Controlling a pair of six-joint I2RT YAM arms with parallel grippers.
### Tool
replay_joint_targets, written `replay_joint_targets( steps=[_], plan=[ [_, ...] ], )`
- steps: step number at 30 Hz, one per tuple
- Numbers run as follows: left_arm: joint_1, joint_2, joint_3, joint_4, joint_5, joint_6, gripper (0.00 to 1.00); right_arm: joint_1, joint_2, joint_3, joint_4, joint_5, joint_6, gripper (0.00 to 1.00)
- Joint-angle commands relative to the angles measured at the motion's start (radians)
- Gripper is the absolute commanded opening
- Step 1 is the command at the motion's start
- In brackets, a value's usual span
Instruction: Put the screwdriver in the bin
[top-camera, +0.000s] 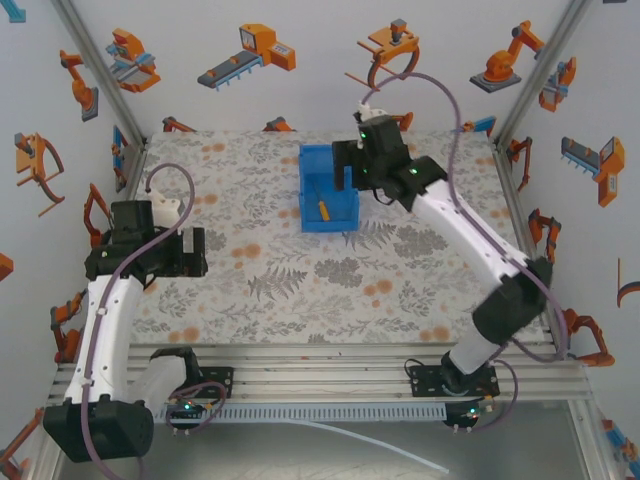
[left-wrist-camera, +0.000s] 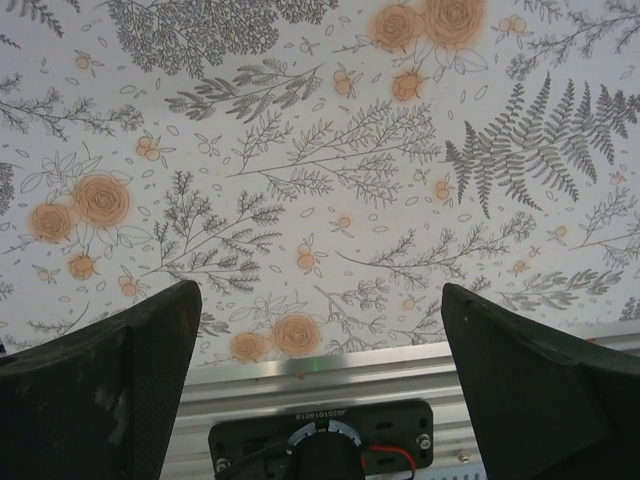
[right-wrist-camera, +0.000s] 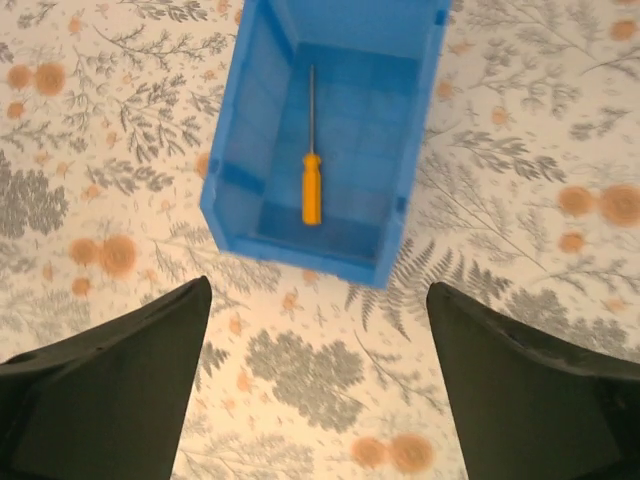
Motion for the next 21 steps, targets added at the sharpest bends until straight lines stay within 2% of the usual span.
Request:
replay_joint_targets(
  steps=[1,7,12,17,19,21],
  plan=[
    [-0.006,-0.027,-0.018,0.097,0.009,-0.041,0.97,-0.008,-0.165,-0.249,0.199,0.056,0.021,0.99],
    [-0.007,-0.064,-0.111,0.279,-0.007,-0.099,0.97,-0.011,-0.540,-0.660,0.366,0.176,0.050,0.99],
    [-0.007,-0.156,-0.296,0.599,-0.057,-0.158,0.97,-0.018,-0.776,-0.891,0.413,0.365,0.005,0.99],
    [-0.007,-0.188,-0.487,0.864,-0.086,-0.134,0.97,-0.027,-0.853,-1.023,0.438,0.527,-0.107,0.99],
    [-0.006,-0.175,-0.569,0.992,-0.092,-0.120,0.97,-0.045,-0.847,-1.085,0.523,0.605,-0.163,0.99],
    [-0.006,-0.153,-0.627,1.104,-0.084,-0.114,0.97,-0.090,-0.831,-1.154,0.635,0.613,-0.213,0.99]
  ],
)
